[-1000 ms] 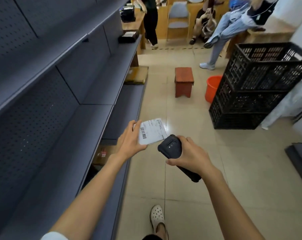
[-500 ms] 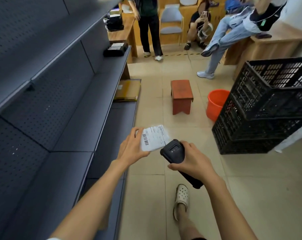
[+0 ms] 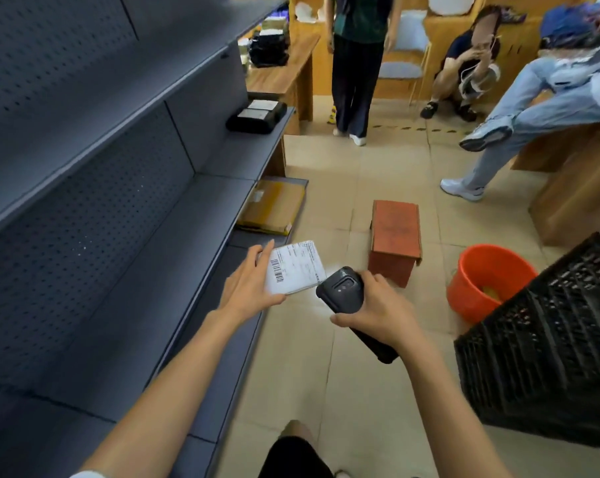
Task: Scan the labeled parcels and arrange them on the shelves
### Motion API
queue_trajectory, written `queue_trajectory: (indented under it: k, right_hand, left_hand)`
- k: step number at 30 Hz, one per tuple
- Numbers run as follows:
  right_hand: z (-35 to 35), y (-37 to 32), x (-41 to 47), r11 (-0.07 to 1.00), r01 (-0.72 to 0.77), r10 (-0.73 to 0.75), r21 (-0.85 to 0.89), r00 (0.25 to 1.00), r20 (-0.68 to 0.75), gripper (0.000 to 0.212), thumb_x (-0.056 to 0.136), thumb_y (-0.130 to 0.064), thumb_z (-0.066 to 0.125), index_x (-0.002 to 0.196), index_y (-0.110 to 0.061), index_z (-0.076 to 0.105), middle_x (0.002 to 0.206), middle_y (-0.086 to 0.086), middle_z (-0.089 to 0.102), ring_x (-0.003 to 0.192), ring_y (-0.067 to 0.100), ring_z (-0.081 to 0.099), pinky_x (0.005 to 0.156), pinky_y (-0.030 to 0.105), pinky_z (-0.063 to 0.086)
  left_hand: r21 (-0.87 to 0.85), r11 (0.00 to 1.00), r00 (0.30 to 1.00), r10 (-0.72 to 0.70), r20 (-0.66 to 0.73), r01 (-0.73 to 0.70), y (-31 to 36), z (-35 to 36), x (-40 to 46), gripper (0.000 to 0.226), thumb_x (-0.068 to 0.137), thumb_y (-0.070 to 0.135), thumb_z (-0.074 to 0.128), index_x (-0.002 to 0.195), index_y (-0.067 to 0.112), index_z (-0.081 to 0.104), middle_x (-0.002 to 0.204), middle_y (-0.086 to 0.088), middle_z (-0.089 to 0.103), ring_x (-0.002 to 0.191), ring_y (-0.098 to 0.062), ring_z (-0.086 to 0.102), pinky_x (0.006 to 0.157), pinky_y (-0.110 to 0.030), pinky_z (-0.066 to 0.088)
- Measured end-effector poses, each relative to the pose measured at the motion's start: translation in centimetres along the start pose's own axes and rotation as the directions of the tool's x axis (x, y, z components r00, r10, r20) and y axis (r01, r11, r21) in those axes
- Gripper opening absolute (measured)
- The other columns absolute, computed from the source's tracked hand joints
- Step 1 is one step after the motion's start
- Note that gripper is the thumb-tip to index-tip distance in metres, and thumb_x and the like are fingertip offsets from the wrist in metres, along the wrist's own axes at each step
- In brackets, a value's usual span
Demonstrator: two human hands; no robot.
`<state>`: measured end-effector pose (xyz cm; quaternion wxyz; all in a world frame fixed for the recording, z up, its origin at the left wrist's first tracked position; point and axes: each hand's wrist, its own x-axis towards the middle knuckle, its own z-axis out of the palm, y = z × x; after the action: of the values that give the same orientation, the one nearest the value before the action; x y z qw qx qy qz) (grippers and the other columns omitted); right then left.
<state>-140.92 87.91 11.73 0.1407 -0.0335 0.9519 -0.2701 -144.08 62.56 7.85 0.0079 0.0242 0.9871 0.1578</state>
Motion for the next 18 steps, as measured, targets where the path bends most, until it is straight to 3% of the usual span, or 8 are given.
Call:
queue_trajectory:
  k: [3, 8, 18]
  right_hand:
    - [-1.0, -0.4, 7.0, 0.999, 0.027, -0.027, -0.027, 0.999, 0.027, 0.085, 0.068, -0.059, 0.077, 0.139, -0.032, 0.04, 0.113, -0.007, 0.05, 0.102, 0.022, 0.061, 0.078, 0.034, 0.044]
    - [-3.2, -1.7, 20.1, 0.998, 0.057, -0.055, -0.039, 0.997, 0.059, 0.087, 0.066, -0.061, 0.077, 0.139, -0.033, 0.039, 0.124, -0.008, 0.052, 0.106, 0.021, 0.062, 0.084, 0.036, 0.05]
    - [-10.7, -5.3, 44.2, 0.999, 0.051, -0.051, -0.014, 0.999, 0.019, 0.085, 0.071, -0.055, 0.077, 0.142, -0.031, 0.038, 0.125, -0.006, 0.051, 0.108, 0.021, 0.06, 0.077, 0.033, 0.044]
  left_hand:
    - [0.008, 0.999, 0.999, -0.034, 0.014, 0.034, -1.4, 0.5, 5.8, 0.108, 0.068, 0.048, 0.08, 0.152, 0.019, 0.019, 0.143, 0.002, 0.027, 0.119, -0.022, 0.05, 0.083, -0.037, 0.047]
    - [0.008, 0.998, 0.998, -0.065, -0.007, 0.065, -3.7, -0.1, 18.0, 0.09, 0.068, 0.045, 0.078, 0.141, 0.02, 0.031, 0.139, 0.003, 0.033, 0.109, -0.025, 0.054, 0.072, -0.033, 0.042]
    - [-0.005, 0.997, 0.997, -0.072, -0.008, 0.072, -5.8, -2.8, 43.9, 0.089, 0.067, 0.047, 0.08, 0.137, 0.019, 0.033, 0.136, 0.001, 0.035, 0.106, -0.024, 0.055, 0.069, -0.032, 0.036]
